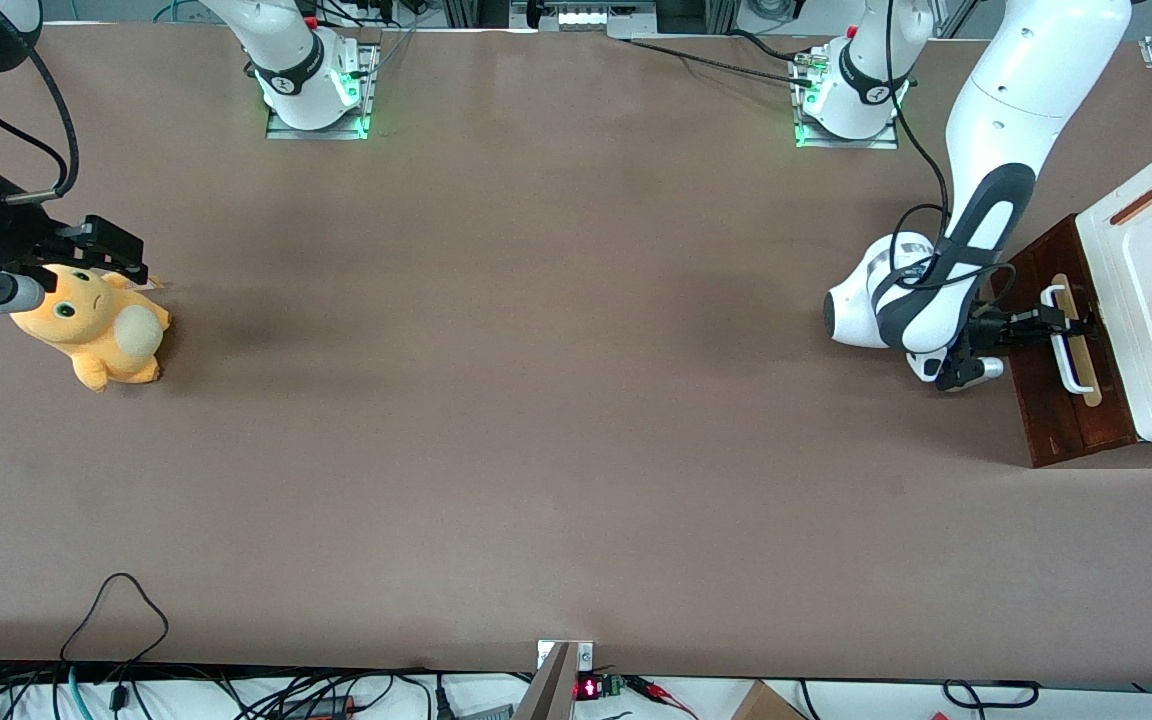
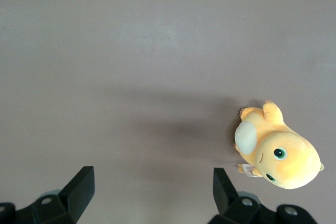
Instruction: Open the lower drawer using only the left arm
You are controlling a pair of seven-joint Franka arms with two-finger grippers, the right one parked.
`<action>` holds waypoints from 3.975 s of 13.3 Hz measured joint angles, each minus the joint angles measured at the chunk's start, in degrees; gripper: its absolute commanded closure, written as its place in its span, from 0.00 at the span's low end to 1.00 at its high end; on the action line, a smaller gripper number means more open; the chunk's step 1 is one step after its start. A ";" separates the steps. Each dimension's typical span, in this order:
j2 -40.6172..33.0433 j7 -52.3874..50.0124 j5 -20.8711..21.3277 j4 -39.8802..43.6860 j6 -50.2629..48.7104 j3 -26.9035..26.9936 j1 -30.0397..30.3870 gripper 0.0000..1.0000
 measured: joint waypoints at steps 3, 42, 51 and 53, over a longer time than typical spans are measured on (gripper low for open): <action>0.02 0.01 0.00 0.00 0.01 -0.01 0.00 0.71; -0.10 0.66 -7.20 3.18 -1.08 -7.61 -5.50 0.00; -10.47 21.64 -36.62 23.16 5.76 -11.26 -4.14 0.00; -12.60 25.28 -48.03 27.89 6.52 -10.78 -2.92 0.00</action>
